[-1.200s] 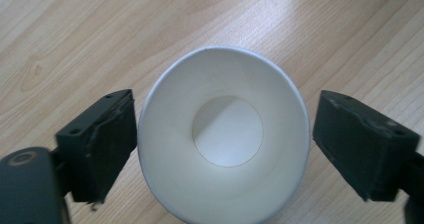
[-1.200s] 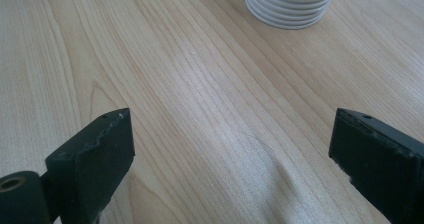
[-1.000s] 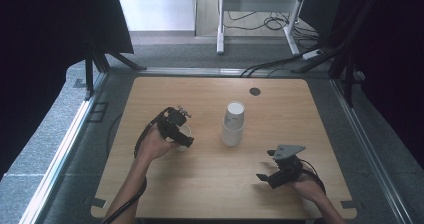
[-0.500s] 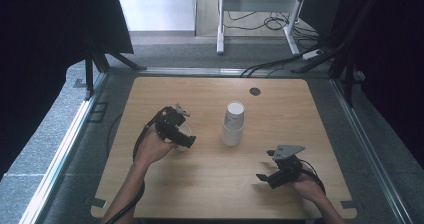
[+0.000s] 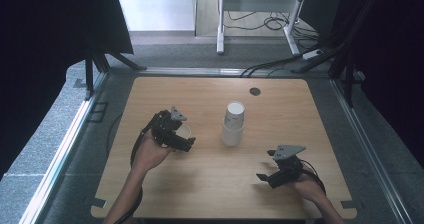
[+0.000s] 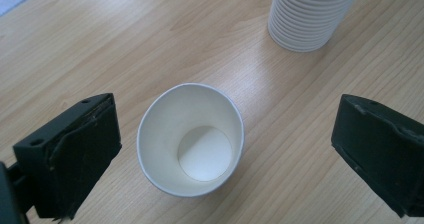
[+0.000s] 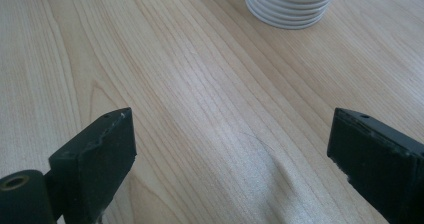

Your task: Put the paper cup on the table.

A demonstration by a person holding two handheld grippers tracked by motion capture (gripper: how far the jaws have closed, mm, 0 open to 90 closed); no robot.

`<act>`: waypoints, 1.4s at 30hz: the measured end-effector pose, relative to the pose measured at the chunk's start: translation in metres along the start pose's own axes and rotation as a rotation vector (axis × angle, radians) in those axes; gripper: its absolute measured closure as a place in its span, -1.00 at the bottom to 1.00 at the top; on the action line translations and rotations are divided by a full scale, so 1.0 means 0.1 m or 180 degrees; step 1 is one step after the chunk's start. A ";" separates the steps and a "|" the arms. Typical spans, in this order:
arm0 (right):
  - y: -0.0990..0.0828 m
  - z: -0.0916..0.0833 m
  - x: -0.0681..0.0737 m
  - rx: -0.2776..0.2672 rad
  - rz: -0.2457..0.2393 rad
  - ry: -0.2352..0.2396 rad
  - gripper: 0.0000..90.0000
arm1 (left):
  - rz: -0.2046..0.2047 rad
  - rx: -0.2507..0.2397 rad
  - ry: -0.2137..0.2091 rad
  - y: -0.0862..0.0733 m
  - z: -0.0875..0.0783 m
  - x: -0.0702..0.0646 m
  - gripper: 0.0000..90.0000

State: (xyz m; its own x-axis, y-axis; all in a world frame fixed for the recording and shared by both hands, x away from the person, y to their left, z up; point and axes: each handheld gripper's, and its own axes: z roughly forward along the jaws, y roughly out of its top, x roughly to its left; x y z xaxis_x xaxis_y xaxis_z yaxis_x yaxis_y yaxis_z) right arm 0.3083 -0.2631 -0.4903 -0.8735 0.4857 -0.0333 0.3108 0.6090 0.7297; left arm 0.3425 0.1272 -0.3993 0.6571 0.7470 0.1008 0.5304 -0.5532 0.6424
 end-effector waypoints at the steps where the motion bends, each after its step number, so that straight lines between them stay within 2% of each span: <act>1: 0.00 0.00 0.00 -0.0011 0.0003 -0.0009 -0.88 | 0.0017 -0.0020 0.0019 -0.03 -0.03 -0.01 -1.00; 5: 0.00 -0.01 0.00 -0.0020 0.0005 -0.0016 -0.88 | 0.0027 -0.0110 0.0034 -0.08 -0.07 -0.04 -1.00; 6: 0.00 -0.01 -0.01 -0.0021 0.0009 -0.0015 -0.88 | 0.0018 -0.0199 0.0031 -0.11 -0.10 -0.06 -1.00; 19: 0.00 -0.02 0.00 -0.0046 0.0012 -0.0031 -0.88 | -0.0038 -0.0541 0.0022 -0.35 -0.23 -0.17 -1.00; 27: 0.00 -0.02 0.00 -0.0052 0.0022 -0.0045 -0.88 | -0.0179 -0.0730 0.0025 -0.58 -0.23 -0.24 -1.00; 34: 0.00 -0.01 0.00 -0.0042 0.0017 -0.0042 -0.88 | -0.0286 -0.0799 -0.0012 -0.75 -0.19 -0.30 -1.00; 42: 0.00 -0.01 0.01 -0.0034 0.0004 -0.0047 -0.88 | -0.0370 -0.0750 -0.0061 -0.92 -0.10 -0.35 -1.00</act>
State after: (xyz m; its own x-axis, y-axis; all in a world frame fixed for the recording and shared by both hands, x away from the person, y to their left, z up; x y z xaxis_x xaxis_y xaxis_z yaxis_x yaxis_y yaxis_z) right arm 0.3073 -0.2630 -0.4897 -0.8675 0.4957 -0.0425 0.3078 0.6018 0.7370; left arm 0.2653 0.1557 -0.4541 0.6103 0.7922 0.0029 0.4650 -0.3612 0.8083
